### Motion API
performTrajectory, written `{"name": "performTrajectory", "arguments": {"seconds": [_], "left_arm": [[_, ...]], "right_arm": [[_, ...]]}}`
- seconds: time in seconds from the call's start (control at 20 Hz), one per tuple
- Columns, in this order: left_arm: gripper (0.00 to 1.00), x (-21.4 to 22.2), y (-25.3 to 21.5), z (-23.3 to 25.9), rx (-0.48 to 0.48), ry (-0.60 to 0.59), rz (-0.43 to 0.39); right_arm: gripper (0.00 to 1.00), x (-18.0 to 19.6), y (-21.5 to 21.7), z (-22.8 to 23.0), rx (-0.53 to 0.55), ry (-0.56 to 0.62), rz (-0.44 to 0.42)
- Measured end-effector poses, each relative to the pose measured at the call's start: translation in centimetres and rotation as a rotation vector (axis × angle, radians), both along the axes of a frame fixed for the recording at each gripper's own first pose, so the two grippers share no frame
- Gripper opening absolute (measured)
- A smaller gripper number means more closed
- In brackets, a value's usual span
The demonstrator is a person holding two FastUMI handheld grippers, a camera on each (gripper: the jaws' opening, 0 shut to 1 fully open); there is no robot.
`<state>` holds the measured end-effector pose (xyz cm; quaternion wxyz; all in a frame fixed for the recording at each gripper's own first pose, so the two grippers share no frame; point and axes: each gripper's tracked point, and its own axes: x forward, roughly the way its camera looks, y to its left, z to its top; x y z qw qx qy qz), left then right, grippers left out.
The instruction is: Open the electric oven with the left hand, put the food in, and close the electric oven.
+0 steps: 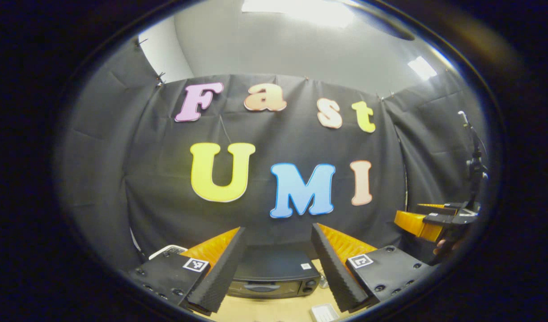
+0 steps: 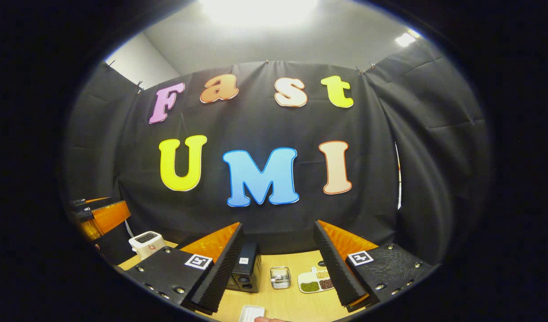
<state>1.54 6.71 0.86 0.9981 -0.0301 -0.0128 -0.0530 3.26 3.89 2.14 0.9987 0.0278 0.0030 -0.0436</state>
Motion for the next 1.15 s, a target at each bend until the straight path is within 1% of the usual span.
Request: {"name": "performTrajectory", "arguments": {"seconds": [0.05,0.25,0.4,0.65,0.8,1.0,1.15], "left_arm": [[1.0,-0.3,0.4,0.6,-0.001,-0.006,0.006],[1.0,-0.7,1.0,0.6,-0.014,-0.005,-0.007],[1.0,-0.8,1.8,0.0,-0.008,0.012,-0.007],[1.0,-1.3,3.5,-0.3,-0.012,0.01,-0.007],[1.0,-1.6,4.6,-0.5,-0.008,0.012,-0.003],[1.0,-2.1,5.9,-1.3,-0.021,0.016,-0.009],[1.0,-2.8,6.1,-1.8,-0.047,0.015,-0.024]], "right_arm": [[0.95,-0.4,0.6,0.7,0.002,-0.012,0.003],[0.95,-1.2,2.0,1.9,-0.031,-0.044,-0.004],[0.95,-1.6,3.4,1.9,-0.033,-0.042,0.005],[0.95,-1.8,4.7,1.6,-0.026,-0.031,0.002],[0.95,-1.8,5.9,1.1,-0.01,-0.017,0.015],[0.95,-1.9,6.5,0.7,0.002,0.0,0.018],[0.95,-1.9,6.9,0.7,-0.016,0.0,0.029]]}}
